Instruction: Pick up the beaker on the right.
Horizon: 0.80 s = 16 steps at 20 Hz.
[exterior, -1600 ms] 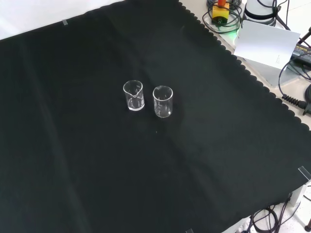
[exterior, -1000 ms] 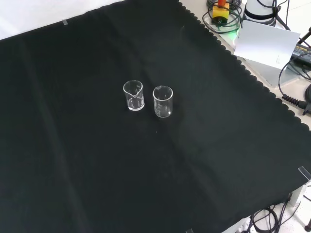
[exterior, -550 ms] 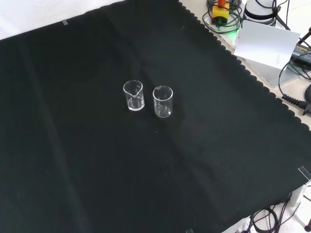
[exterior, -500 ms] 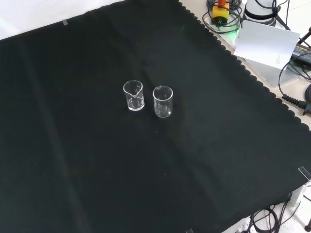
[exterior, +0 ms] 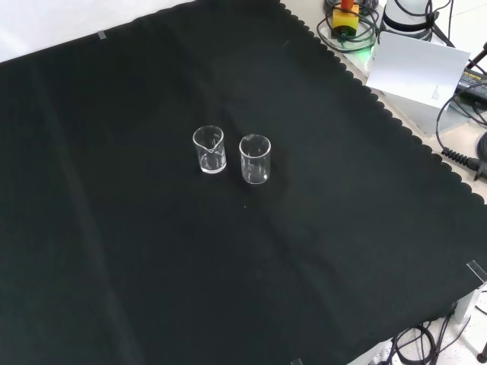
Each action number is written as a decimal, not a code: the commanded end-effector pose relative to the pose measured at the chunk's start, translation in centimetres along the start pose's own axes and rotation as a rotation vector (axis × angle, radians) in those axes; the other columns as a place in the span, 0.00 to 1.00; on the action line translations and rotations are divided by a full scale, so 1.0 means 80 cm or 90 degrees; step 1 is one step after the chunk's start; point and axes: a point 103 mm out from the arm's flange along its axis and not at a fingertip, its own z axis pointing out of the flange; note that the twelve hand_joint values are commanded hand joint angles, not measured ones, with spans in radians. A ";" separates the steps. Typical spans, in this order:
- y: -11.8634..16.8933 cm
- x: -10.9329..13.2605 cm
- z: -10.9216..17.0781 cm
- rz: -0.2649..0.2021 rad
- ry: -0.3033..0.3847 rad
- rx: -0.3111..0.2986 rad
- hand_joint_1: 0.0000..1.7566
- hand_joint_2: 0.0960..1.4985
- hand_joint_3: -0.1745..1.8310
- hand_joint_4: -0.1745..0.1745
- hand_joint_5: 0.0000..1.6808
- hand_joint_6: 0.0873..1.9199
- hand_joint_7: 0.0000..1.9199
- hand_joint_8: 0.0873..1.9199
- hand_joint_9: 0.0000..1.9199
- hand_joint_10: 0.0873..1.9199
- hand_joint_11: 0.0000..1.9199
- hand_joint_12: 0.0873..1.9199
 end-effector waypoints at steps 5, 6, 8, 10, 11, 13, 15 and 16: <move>0.096 -0.033 0.089 -0.032 0.056 0.022 0.17 0.75 0.20 0.41 0.17 0.00 0.02 0.24 0.08 0.32 0.00 0.63; 0.103 -0.034 0.097 -0.033 0.060 0.023 0.17 0.75 0.20 0.41 0.17 0.00 0.02 0.24 0.08 0.32 0.00 0.63; 0.115 -0.036 0.113 -0.035 0.067 0.023 0.18 0.74 0.19 0.40 0.17 0.00 0.02 0.24 0.08 0.32 0.00 0.63; 0.127 -0.037 0.129 -0.036 0.076 0.021 0.19 0.74 0.19 0.40 0.17 0.00 0.02 0.25 0.08 0.32 0.00 0.63; 0.132 -0.037 0.137 -0.037 0.079 0.021 0.19 0.74 0.19 0.40 0.17 0.00 0.02 0.25 0.08 0.32 0.00 0.63; 0.141 -0.037 0.152 -0.040 0.084 0.024 0.19 0.74 0.19 0.40 0.17 0.00 0.02 0.25 0.08 0.32 0.00 0.63; 0.151 -0.037 0.168 -0.044 0.092 0.029 0.19 0.74 0.20 0.39 0.17 0.00 0.02 0.25 0.08 0.32 0.00 0.63; 0.155 -0.037 0.175 -0.048 0.096 0.030 0.19 0.74 0.20 0.39 0.18 0.00 0.03 0.25 0.08 0.32 0.00 0.63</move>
